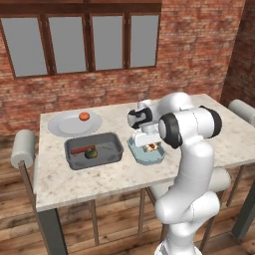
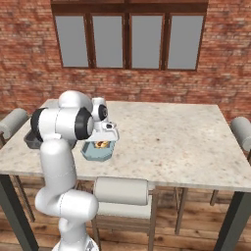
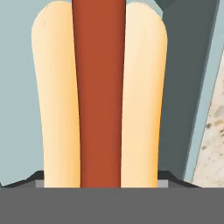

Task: Place one cooked food and one vegetable from the large plate to each tupperware container.

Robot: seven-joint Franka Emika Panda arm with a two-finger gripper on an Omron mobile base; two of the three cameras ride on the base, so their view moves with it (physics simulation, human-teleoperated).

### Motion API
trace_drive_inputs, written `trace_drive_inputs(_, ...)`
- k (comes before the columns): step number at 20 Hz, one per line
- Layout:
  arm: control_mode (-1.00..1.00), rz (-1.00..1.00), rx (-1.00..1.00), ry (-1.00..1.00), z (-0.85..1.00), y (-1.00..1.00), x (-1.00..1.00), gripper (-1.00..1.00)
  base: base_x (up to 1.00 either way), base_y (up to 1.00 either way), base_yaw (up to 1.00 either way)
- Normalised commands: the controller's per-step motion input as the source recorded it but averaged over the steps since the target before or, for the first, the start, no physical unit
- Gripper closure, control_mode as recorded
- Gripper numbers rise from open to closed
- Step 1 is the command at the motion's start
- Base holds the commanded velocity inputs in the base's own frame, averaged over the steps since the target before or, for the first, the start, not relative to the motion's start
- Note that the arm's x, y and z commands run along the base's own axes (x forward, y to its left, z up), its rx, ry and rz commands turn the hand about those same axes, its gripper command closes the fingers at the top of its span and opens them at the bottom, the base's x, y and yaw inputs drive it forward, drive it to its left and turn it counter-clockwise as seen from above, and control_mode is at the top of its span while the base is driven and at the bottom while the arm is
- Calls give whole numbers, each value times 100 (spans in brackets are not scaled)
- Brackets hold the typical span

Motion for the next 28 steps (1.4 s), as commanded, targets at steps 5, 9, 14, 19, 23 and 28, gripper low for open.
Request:
trace_drive_inputs(5,-100,0,0,-14,-37,0,5,100,0,0,0)
trace_drive_inputs(9,-100,0,0,-13,-13,0,3,100,0,0,0)
trace_drive_inputs(14,-100,0,0,-1,0,0,0,-100,0,0,0)
trace_drive_inputs(19,-100,0,-1,0,4,0,0,-100,0,0,0)
trace_drive_inputs(23,-100,0,-12,0,36,2,-1,-100,0,0,0)
trace_drive_inputs(28,-100,0,-2,0,73,3,-11,-100,0,0,0)
